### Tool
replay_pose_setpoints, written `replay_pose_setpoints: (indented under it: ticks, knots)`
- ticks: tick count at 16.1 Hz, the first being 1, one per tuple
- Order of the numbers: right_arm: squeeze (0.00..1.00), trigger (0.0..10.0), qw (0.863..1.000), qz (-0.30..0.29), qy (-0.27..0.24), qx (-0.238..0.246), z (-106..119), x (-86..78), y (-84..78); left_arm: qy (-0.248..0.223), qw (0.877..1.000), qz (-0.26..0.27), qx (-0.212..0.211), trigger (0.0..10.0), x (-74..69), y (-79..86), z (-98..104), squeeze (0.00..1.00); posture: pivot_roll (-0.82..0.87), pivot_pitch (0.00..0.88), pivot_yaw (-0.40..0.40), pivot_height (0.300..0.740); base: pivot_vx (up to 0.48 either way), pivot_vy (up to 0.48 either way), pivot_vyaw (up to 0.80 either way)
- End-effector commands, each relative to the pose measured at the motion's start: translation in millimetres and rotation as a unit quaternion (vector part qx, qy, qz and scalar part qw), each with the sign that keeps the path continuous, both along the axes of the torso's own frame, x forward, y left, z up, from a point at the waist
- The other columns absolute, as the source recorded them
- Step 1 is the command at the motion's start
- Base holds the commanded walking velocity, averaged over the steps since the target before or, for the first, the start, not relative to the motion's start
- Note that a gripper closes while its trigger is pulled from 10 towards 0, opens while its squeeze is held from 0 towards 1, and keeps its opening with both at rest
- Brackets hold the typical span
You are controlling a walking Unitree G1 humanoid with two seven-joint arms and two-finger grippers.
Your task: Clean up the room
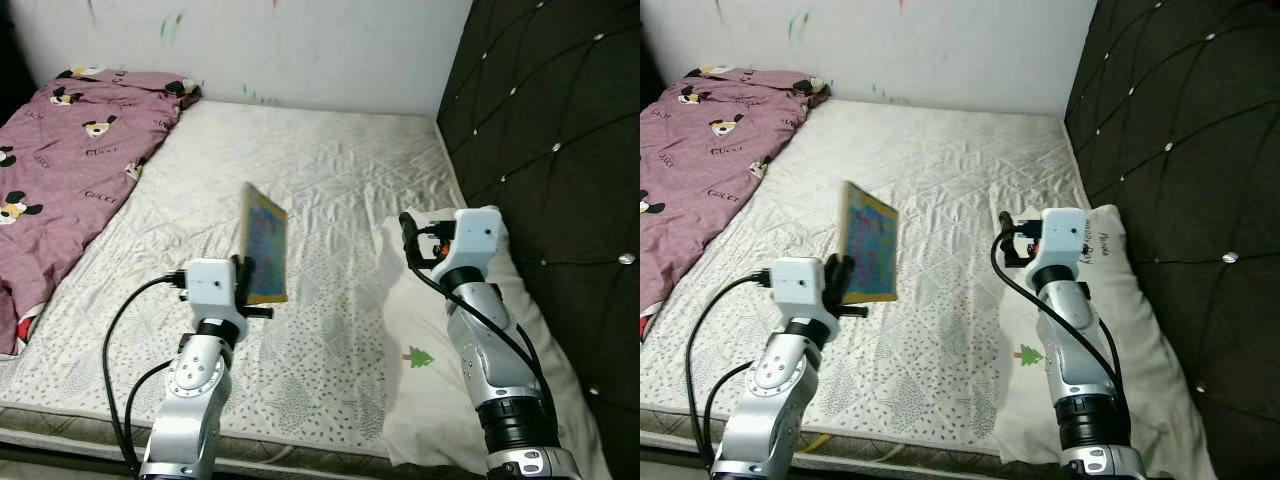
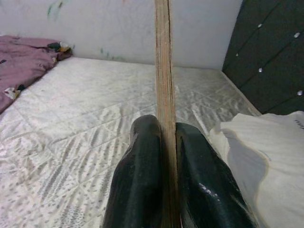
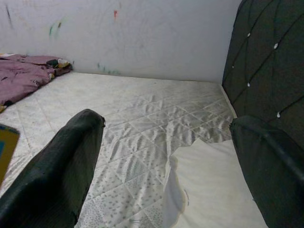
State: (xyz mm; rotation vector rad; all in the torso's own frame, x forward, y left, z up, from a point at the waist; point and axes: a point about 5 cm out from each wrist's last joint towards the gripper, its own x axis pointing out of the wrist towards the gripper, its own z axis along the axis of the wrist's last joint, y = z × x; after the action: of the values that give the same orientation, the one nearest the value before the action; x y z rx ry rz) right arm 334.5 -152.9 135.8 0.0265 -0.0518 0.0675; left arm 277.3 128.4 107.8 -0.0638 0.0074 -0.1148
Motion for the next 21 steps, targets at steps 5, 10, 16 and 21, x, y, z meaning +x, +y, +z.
replay_pose_setpoints:
  ticks: [5, 10, 16, 21]
  knots:
    - [0.0, 10.0, 1.0, 0.001, 0.009, 0.011, -4, -4.3, 0.2, 0.064, 0.989, -0.025, -0.131, 10.0, -4.4, -6.6, -12, 0.0, 0.03, 0.0, -0.035, 0.74, 0.0, 0.0, 0.0]
    - [0.0, 10.0, 1.0, -0.008, 0.009, 0.005, -4, -4.5, -4.6, 0.099, 0.984, -0.038, -0.144, 10.0, -12.7, -9.8, -17, 0.0, 0.03, 0.0, -0.04, 0.74, 0.0, 0.0, 0.0]
    - [0.0, 10.0, 1.0, 0.001, 0.021, 0.015, -8, -6.0, 3.8, 0.046, 0.999, 0.028, -0.009, 10.0, -6.5, 18.6, -6, 0.0, 0.05, 0.0, -0.052, 0.74, 0.0, 0.0, -0.62]
    - [0.0, 10.0, 1.0, 0.0, 0.015, 0.009, -4, -2.2, 0.2, -0.007, 1.0, -0.005, 0.011, 10.0, -14.9, 31.6, 4, 0.0, 0.05, 0.0, -0.053, 0.74, 0.0, 0.0, 0.0]
